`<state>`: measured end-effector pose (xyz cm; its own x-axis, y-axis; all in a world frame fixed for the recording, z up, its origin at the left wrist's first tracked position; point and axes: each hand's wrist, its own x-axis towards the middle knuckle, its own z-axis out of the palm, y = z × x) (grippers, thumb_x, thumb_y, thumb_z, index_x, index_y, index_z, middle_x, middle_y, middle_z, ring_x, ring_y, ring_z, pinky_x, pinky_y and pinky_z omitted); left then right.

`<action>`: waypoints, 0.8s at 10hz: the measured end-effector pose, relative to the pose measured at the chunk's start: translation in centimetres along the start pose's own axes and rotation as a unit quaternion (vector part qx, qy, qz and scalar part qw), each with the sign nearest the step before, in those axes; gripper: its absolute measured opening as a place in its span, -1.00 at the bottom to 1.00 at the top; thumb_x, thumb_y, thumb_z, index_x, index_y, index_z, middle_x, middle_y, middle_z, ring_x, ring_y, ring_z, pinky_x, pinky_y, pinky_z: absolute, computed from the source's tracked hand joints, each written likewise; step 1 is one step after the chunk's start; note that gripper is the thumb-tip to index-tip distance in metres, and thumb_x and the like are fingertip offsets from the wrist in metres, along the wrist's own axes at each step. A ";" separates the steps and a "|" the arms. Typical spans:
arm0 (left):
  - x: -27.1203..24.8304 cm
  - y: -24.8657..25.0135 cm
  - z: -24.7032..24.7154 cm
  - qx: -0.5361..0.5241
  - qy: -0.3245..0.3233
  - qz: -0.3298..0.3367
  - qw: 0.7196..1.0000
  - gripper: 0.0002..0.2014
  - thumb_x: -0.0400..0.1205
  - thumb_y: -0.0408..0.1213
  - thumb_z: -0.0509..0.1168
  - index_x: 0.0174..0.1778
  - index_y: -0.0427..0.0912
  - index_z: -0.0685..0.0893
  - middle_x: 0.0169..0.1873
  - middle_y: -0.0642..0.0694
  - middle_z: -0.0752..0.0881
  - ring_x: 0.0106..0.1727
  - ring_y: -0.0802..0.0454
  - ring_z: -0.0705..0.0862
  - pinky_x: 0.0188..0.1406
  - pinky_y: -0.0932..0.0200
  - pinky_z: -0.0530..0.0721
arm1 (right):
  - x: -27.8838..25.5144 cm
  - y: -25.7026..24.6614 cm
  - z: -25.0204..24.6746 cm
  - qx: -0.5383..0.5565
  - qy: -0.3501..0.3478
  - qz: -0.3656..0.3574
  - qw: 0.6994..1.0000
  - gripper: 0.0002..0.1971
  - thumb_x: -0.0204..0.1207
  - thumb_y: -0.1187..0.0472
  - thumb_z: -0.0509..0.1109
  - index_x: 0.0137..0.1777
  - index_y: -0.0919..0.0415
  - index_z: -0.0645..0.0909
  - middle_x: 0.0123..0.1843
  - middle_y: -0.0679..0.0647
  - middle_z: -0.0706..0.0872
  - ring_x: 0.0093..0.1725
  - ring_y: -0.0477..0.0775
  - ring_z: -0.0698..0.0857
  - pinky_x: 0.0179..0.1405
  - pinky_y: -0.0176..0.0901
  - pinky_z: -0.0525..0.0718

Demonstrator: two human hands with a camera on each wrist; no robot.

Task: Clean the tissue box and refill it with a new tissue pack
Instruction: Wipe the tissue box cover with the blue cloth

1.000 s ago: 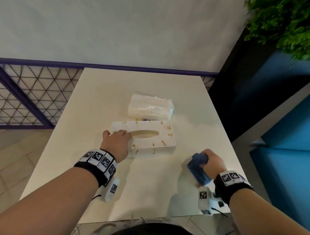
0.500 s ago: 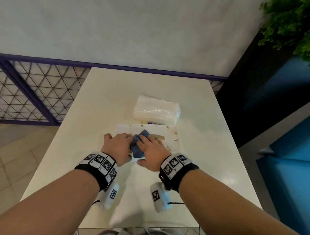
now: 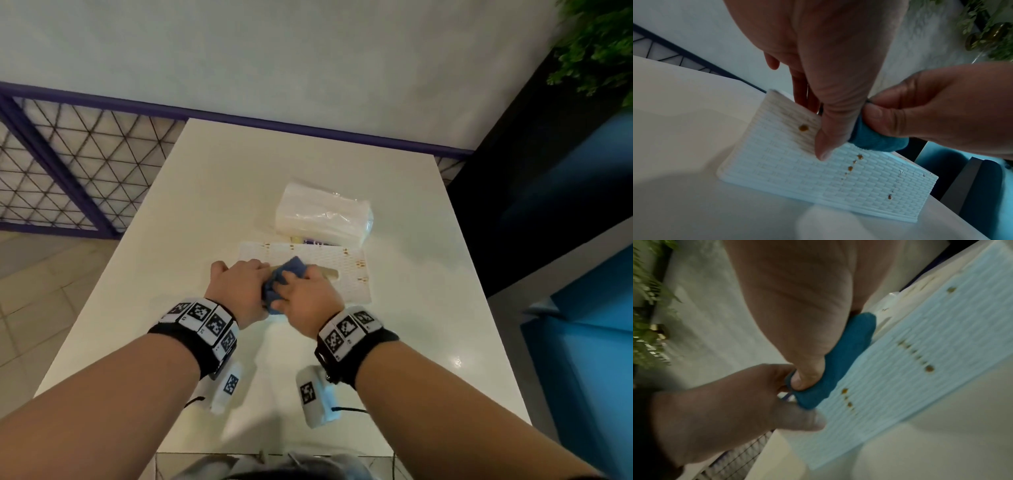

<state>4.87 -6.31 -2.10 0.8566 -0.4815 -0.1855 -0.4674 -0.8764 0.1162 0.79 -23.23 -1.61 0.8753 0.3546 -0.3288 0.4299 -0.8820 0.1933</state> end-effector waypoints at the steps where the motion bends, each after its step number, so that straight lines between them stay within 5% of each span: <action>1: 0.2 -0.1 -0.1 0.007 -0.017 0.006 1.000 -0.52 0.38 0.02 0.33 0.26 0.17 0.52 0.13 0.13 0.55 0.21 0.06 0.56 0.17 -0.09 0.27 | -1.4 1.5 0.6 0.026 0.036 -0.067 0.997 -0.81 0.37 0.13 0.52 -0.03 -0.13 0.76 0.19 -0.09 0.76 0.28 0.10 0.61 0.08 0.11 0.50; 2: 0.3 -0.2 -0.1 0.009 -0.026 0.006 1.000 -0.44 0.40 0.03 0.34 0.38 0.18 0.50 0.25 0.15 0.53 0.25 0.08 0.52 0.28 -0.11 0.25 | -5.0 5.4 1.2 0.109 0.024 0.064 0.992 -0.78 0.34 0.11 0.56 -0.04 -0.20 0.77 0.12 -0.11 0.75 0.18 -0.03 0.47 -0.10 -0.27 0.27; 3: 0.2 -0.1 0.0 -0.006 -0.027 0.000 1.000 -0.47 0.40 -0.01 0.34 0.34 0.18 0.53 0.15 0.15 0.53 0.21 0.08 0.52 0.29 -0.12 0.26 | -4.6 4.5 0.8 0.123 0.027 0.087 0.988 -0.72 0.61 0.02 0.28 0.27 -0.04 0.67 0.38 0.07 0.58 0.37 0.12 0.45 0.01 -0.23 0.31; 5: 0.3 0.2 -0.2 0.011 -0.005 0.000 1.000 -0.69 0.37 -0.01 0.30 0.05 0.14 0.55 -0.09 0.14 0.47 0.12 0.07 0.57 0.20 -0.14 0.27 | 0.7 -2.1 -1.0 0.167 0.024 0.021 0.985 -0.67 0.69 -0.02 0.11 0.28 0.00 0.64 0.33 0.00 0.61 0.35 0.13 0.43 0.32 0.08 0.36; 6: 0.3 0.2 -0.4 0.016 -0.024 0.003 1.000 -0.53 0.38 -0.01 0.32 0.25 0.18 0.55 0.06 0.14 0.53 0.19 0.08 0.55 0.34 -0.17 0.19 | -2.4 1.2 0.7 0.181 0.074 0.077 0.978 -0.69 0.66 0.01 0.18 0.27 0.01 0.66 0.34 0.05 0.58 0.34 0.12 0.45 0.33 -0.05 0.32; 7: 0.4 0.3 -0.5 0.013 -0.034 -0.005 0.999 -0.43 0.40 0.03 0.34 0.38 0.17 0.50 0.16 0.15 0.51 0.26 0.10 0.51 0.44 -0.17 0.11 | -5.6 5.1 1.8 0.228 0.037 0.156 0.960 -0.67 0.70 0.09 0.10 0.31 -0.03 0.63 0.40 -0.05 0.53 0.23 0.09 0.39 0.35 -0.18 0.23; 8: 0.4 0.4 -0.4 0.005 -0.041 -0.008 0.999 -0.42 0.40 0.01 0.37 0.39 0.15 0.50 0.20 0.14 0.51 0.29 0.09 0.49 0.45 -0.18 0.10 | -5.1 4.6 1.8 0.260 0.073 0.216 0.938 -0.69 0.65 0.05 0.19 0.28 0.00 0.66 0.39 0.03 0.56 0.33 0.16 0.45 0.35 -0.07 0.34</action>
<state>5.11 -6.86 -1.75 0.8432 -0.4666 -0.2671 -0.4565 -0.8838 0.1028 -2.11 -29.62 -0.68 0.9804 -0.0647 -0.1861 -0.1043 -0.9718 -0.2115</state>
